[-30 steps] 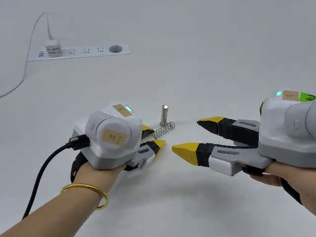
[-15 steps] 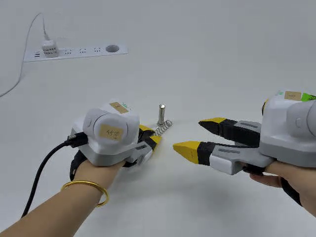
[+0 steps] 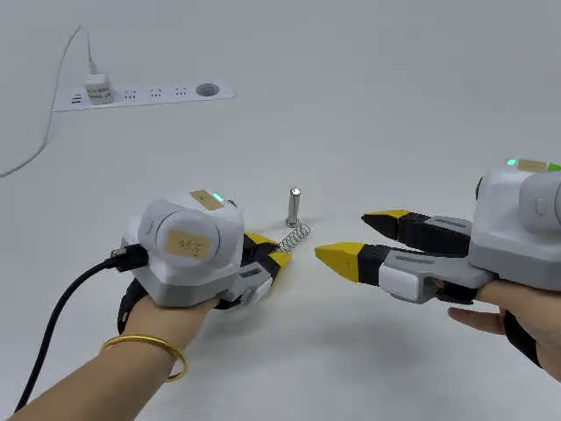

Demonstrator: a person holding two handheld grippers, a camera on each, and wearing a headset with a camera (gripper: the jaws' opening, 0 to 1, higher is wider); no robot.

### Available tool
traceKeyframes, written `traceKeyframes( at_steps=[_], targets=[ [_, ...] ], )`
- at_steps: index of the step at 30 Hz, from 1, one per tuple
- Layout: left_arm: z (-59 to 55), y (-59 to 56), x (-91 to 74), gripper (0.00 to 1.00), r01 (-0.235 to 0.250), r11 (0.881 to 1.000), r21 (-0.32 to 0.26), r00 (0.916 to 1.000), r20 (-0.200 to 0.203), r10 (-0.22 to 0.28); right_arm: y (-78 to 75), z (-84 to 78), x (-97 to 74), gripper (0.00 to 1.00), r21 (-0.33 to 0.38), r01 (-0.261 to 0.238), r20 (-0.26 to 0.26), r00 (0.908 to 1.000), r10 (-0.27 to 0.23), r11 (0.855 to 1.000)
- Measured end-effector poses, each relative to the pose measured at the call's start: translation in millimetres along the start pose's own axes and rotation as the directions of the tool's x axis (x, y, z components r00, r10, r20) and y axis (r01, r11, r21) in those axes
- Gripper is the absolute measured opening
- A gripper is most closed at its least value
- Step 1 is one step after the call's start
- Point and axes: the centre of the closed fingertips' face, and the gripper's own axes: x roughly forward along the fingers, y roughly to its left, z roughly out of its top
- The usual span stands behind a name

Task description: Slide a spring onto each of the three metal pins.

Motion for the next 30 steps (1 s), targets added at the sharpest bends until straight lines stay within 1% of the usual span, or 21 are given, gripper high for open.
traceKeyframes(
  at_steps=[4,10,15,18,20,21,23,25,28,30],
  targets=[
    [0.9,-2.2,-8.9,0.10,0.000,1.000,-0.005,0.9999,0.011,0.000,0.7,4.6,1.2,0.51,0.027,-0.002,0.012,0.9999,0.002,1.000],
    [7.9,-5.8,-24.1,0.10,-0.003,1.000,-0.018,0.9987,0.051,0.004,0.9,11.9,4.6,0.49,0.073,-0.010,0.032,0.9995,0.008,0.997],
    [11.1,-9.0,-37.3,0.10,0.002,1.000,-0.010,0.9970,0.078,-0.001,7.9,16.7,7.9,0.48,0.104,-0.038,0.047,0.9984,0.033,0.994],
    [15.1,-9.7,-44.9,0.10,0.003,1.000,-0.010,0.9946,0.104,-0.002,12.6,18.4,9.6,0.47,0.121,-0.055,0.053,0.9974,0.049,0.991],
    [18.1,-10.4,-48.8,0.10,0.006,1.000,-0.003,0.9918,0.127,-0.005,17.1,19.6,10.9,0.45,0.143,-0.073,0.059,0.9961,0.065,0.987],
    [17.9,-10.8,-50.3,0.10,0.007,1.000,0.008,0.9910,0.133,-0.008,19.6,20.1,11.8,0.44,0.155,-0.085,0.063,0.9951,0.076,0.984],
    [17.2,-10.5,-52.3,0.10,0.006,1.000,0.010,0.9904,0.138,-0.007,21.7,20.1,12.8,0.43,0.165,-0.092,0.065,0.9945,0.082,0.982],
    [19.2,-11.3,-55.5,0.10,0.011,1.000,0.002,0.9867,0.162,-0.011,25.6,19.6,14.1,0.42,0.178,-0.105,0.064,0.9934,0.095,0.978],
    [20.2,-13.2,-59.1,0.10,0.013,1.000,0.002,0.9843,0.176,-0.013,30.8,19.8,15.7,0.41,0.205,-0.123,0.068,0.9914,0.112,0.971],
    [22.0,-16.2,-62.0,0.10,0.022,1.000,-0.006,0.9811,0.192,-0.020,34.9,21.1,16.7,0.39,0.231,-0.141,0.078,0.9889,0.127,0.963]
  ],
)
